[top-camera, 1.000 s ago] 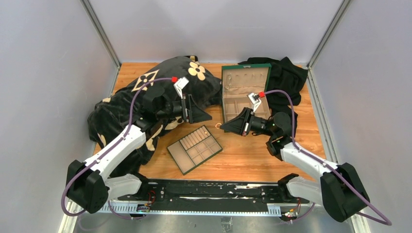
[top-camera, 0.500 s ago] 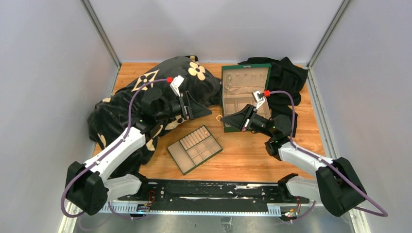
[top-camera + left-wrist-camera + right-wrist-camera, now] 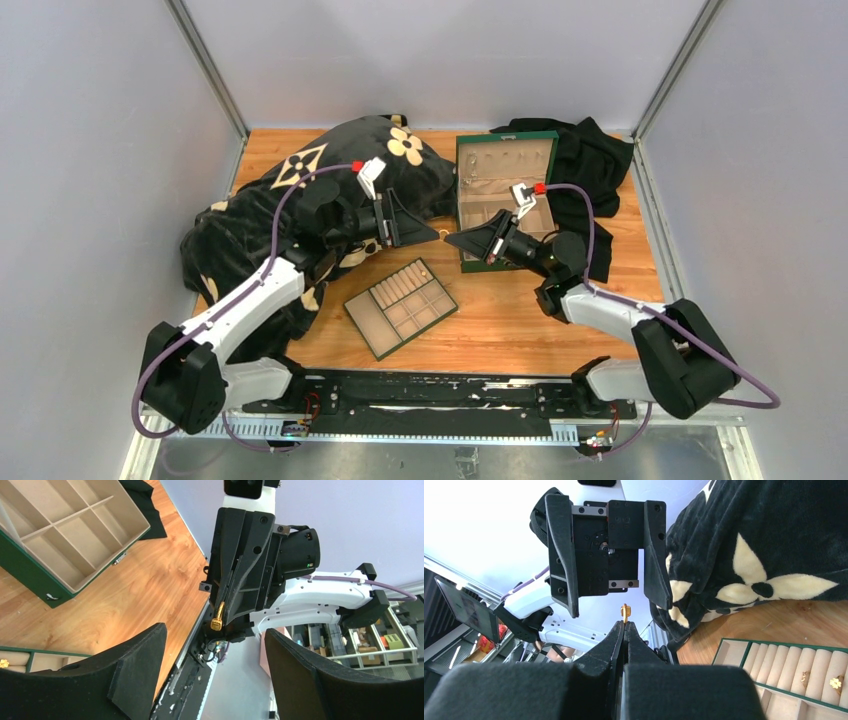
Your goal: Organize the mixed jewelry
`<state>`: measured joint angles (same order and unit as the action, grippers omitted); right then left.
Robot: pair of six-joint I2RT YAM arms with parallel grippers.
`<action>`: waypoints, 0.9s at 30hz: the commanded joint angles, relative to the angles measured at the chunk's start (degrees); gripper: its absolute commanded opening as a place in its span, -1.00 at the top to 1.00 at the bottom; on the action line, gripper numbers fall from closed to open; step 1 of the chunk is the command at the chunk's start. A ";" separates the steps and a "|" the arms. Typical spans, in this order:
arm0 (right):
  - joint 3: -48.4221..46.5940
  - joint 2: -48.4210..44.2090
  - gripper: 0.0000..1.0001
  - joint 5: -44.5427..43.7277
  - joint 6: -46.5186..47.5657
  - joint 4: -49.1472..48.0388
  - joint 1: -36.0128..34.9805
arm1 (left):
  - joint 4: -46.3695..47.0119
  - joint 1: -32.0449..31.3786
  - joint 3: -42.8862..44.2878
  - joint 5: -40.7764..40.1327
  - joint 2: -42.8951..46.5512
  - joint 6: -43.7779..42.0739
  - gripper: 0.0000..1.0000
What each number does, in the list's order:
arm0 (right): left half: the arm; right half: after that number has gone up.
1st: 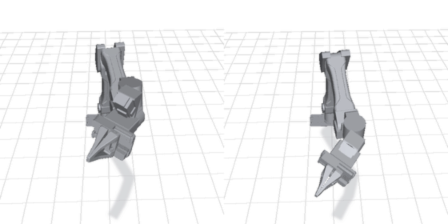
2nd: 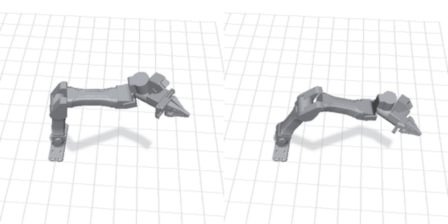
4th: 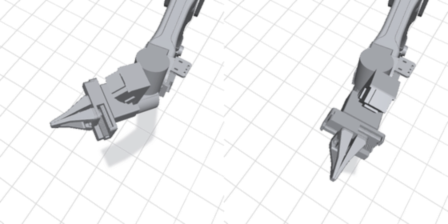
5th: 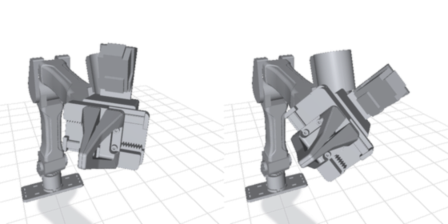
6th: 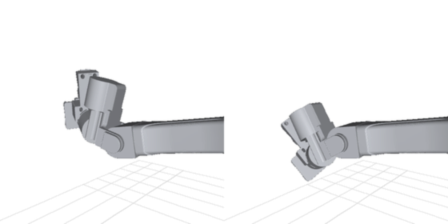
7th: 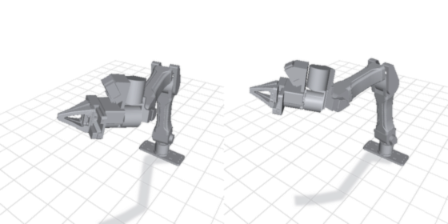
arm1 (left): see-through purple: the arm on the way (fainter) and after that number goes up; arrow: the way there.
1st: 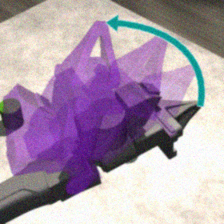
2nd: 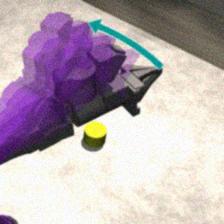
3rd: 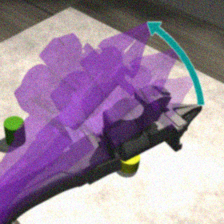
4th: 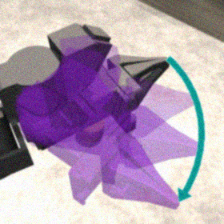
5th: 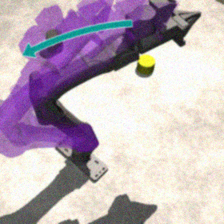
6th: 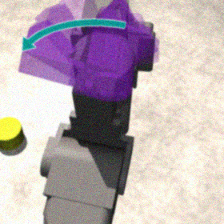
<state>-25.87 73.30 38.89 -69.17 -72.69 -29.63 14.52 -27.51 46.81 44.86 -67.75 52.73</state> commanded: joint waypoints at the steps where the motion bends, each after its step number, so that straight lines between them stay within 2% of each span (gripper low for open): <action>1: -2.39 1.27 1.00 -0.85 -0.18 -4.20 -0.94 | 1.21 -0.52 0.98 1.80 -0.91 -0.23 -0.46; 11: -3.53 4.92 1.00 0.38 -2.84 -7.95 -0.95 | 1.21 -0.71 2.97 3.06 -2.87 -0.48 0.05; 27: -4.10 6.05 1.00 0.60 -2.93 -8.59 -0.96 | 1.30 -0.71 4.00 2.89 -4.27 -0.62 0.55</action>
<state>-27.73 78.76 38.96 -72.18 -78.06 -29.65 14.92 -27.94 49.30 46.92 -71.75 52.56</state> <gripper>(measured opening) 0.011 0.252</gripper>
